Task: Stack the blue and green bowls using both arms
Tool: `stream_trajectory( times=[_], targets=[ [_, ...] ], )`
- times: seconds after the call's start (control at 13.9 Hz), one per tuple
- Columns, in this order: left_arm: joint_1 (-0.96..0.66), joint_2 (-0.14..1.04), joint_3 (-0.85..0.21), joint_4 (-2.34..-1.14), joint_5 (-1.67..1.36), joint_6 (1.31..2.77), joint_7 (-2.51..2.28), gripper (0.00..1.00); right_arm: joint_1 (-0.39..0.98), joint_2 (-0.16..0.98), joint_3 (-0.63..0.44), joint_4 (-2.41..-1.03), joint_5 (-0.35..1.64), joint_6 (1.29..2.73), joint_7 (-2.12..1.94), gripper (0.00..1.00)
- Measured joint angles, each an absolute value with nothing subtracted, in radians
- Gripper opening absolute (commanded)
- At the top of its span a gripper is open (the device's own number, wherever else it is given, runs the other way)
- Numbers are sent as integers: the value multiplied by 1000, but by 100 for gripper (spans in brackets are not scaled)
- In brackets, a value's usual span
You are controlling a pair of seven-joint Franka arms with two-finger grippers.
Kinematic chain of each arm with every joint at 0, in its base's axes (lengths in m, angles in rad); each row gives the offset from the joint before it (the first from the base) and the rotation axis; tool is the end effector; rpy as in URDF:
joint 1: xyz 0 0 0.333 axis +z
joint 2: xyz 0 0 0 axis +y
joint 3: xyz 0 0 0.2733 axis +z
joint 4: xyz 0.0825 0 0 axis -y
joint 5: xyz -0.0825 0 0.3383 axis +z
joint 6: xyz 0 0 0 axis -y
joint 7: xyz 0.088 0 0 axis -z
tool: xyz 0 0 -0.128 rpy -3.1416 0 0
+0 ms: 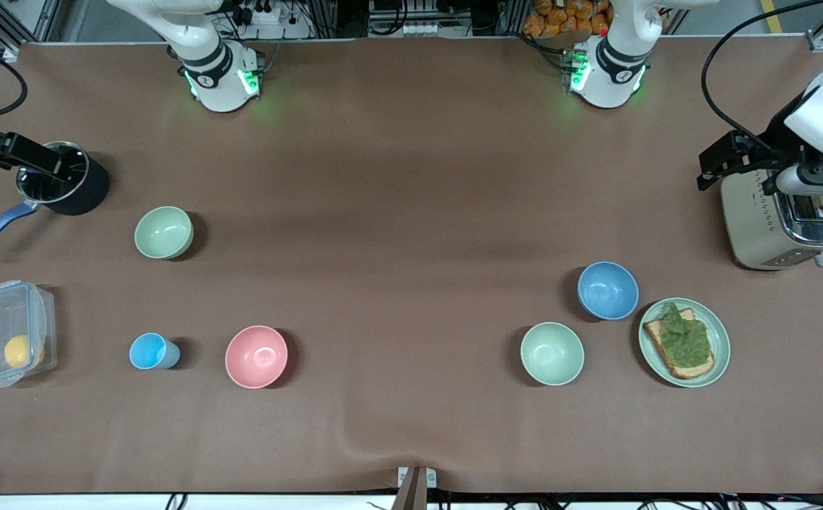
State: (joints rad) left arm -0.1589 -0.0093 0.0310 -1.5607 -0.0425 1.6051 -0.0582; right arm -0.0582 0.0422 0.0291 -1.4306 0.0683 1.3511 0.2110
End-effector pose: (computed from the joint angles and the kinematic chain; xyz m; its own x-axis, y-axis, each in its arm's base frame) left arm 0.5065 -0.0704 0.5731 0.9964 -0.0681 0.0511 -0.0704 -0.9965 0.0458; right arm 0.4944 -0.0049 0.5804 0.9659 -0.2225 -0.1327 -0.2298 -0.9723 -0.0423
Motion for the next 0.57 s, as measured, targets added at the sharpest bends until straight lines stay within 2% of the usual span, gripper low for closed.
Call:
stream_trajectory(
  times=[0.57],
  targets=[
    [-170, -6, 11, -1561, -20, 1604, -46, 100, -55, 42, 65, -1431, 58, 1343, 211, 100]
  ],
)
